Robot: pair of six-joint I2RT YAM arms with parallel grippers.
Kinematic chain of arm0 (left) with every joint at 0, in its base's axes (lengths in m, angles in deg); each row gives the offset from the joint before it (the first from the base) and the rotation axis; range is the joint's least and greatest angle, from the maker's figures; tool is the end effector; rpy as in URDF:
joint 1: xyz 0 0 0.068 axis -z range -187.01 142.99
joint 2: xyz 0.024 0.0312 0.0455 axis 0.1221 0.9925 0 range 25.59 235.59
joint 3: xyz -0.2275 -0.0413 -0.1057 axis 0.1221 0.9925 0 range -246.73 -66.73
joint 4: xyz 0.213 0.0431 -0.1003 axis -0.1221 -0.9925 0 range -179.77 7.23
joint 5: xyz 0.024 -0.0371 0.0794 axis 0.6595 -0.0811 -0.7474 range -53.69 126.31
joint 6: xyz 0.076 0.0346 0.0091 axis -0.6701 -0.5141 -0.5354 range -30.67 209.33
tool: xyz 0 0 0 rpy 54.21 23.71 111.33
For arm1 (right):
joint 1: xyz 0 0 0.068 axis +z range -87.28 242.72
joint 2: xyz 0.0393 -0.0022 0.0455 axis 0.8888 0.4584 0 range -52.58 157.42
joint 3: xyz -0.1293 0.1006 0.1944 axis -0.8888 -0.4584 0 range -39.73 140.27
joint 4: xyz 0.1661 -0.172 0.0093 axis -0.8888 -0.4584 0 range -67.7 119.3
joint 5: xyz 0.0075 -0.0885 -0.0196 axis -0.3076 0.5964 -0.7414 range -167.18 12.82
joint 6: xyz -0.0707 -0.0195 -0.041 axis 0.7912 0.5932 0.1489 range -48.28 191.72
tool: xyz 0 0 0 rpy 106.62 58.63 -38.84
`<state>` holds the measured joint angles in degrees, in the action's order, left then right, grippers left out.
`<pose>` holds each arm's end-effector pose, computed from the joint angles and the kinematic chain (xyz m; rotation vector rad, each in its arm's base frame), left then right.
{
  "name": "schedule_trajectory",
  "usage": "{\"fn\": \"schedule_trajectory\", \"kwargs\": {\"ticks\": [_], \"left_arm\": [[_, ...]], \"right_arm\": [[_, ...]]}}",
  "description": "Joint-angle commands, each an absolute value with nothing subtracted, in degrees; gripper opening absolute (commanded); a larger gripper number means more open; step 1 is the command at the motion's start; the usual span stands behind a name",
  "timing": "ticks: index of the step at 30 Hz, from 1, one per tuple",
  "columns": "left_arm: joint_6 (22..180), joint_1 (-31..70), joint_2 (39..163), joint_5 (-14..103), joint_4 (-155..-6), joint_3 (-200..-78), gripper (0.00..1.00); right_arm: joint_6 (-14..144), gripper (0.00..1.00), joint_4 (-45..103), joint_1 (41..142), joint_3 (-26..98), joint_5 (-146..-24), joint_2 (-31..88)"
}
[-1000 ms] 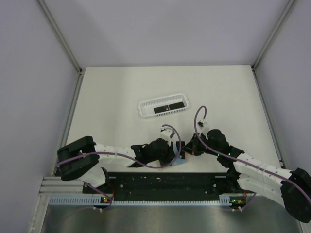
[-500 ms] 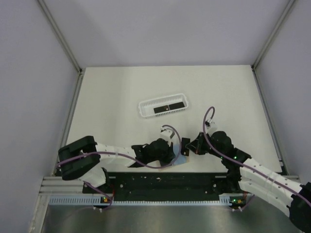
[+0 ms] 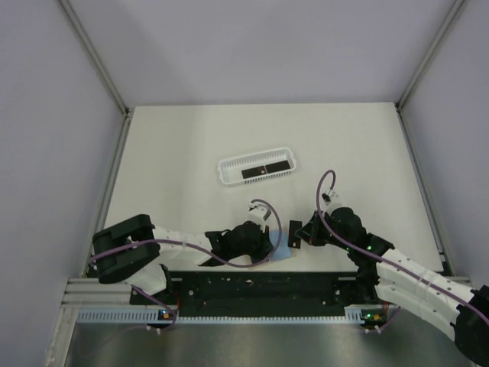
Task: Put the credit cards into the card holder
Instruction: Insert the credit card into the card holder.
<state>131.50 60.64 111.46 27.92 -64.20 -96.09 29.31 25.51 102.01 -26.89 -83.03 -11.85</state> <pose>0.1204 -0.2644 0.1161 0.4404 2.3328 -0.8481 0.1372 0.1220 0.1455 -0.0029 2.2721 0.9168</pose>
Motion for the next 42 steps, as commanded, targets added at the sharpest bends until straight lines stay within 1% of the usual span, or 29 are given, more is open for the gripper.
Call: {"fn": "schedule_trajectory", "kwargs": {"ticks": [1,9,19,31,42], "left_arm": [[132.39,60.84,111.38,28.31,-64.66,-93.97,0.16],[132.57,60.84,111.73,28.57,-64.14,-93.53,0.16],[132.48,60.84,111.29,28.40,-64.57,-93.71,0.16],[132.48,60.84,112.08,28.31,-64.40,-94.41,0.15],[132.22,60.84,111.55,28.13,-64.40,-95.03,0.15]], "right_arm": [[30.24,0.00,25.70,101.48,-24.53,-81.66,-12.15],[30.85,0.00,26.66,101.48,-24.44,-82.63,-11.45],[30.85,0.00,28.77,101.48,-24.44,-83.86,-7.50],[28.57,0.00,36.06,101.57,-26.37,-87.81,-5.56],[27.51,0.00,42.22,101.39,-27.08,-93.26,-1.17]]}}
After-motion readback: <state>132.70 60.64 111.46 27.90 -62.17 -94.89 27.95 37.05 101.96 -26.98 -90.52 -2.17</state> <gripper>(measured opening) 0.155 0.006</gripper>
